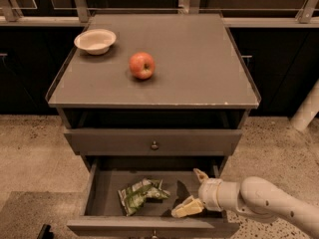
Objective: Pick green jalapeno chip bag from middle drawer and place on counter
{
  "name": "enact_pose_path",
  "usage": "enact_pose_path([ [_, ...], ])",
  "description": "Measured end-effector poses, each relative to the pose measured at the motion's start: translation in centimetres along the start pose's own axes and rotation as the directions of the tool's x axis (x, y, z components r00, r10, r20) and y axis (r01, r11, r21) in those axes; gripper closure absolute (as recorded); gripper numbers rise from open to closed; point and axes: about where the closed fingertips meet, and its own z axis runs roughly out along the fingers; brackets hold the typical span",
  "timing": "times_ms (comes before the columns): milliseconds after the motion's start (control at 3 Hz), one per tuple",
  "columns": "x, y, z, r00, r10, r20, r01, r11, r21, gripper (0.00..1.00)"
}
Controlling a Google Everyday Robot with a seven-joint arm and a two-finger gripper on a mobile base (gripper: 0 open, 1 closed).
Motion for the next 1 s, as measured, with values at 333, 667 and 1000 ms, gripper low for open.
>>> enact_pose_path([
  [333,1.1,-1.3,3.6,0.999,0.01,0.046,-0.009,0.9997,-0.021,0.0],
  [667,1.1,-3.1,6.8,0.992,0.023,0.126,-0.021,0.9997,-0.015,0.0],
  [1000,0.9,-3.8,9.4,0.983,0.024,0.183,-0.025,0.9997,0.001,0.0],
])
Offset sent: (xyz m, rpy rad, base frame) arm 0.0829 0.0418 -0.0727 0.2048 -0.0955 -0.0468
